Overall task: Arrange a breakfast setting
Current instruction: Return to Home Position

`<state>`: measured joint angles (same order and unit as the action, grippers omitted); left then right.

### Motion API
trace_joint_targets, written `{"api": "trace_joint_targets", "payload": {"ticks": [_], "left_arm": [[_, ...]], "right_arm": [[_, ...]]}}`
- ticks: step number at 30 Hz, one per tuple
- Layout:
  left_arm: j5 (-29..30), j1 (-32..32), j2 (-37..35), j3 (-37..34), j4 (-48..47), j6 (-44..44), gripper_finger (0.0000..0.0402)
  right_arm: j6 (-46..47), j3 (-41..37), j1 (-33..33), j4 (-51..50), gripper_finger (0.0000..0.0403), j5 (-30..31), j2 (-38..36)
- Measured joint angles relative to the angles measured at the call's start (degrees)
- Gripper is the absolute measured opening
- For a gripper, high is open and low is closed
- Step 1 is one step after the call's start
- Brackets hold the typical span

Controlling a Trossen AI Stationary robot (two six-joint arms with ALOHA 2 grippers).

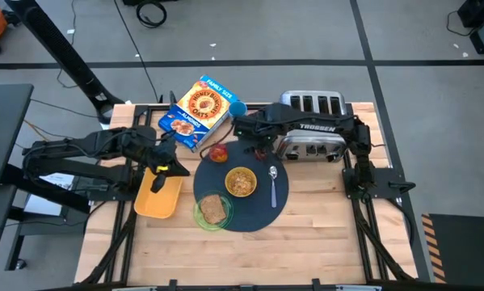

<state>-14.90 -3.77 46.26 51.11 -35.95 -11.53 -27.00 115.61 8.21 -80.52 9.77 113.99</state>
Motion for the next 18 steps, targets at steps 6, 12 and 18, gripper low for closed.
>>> {"api": "trace_joint_targets", "payload": {"ticks": [6, 12, 18], "left_arm": [[0.0, 0.0, -0.3, 0.0, 0.1, 0.7, 0.0006], [-1.9, 0.1, -0.7, 0.0, 0.2, 0.8, 0.0018], [-2.3, 1.1, -0.7, 0.0, 1.1, 4.7, 0.0021]], "right_arm": [[5.6, 7.2, 0.0, -1.9, 0.0122, -3.5, -0.1], [15.6, 10.2, -0.1, 0.1, 0.0105, -9.7, -0.4], [20.3, 10.2, -2.9, 7.5, 0.005, -10.9, -2.6]]}}
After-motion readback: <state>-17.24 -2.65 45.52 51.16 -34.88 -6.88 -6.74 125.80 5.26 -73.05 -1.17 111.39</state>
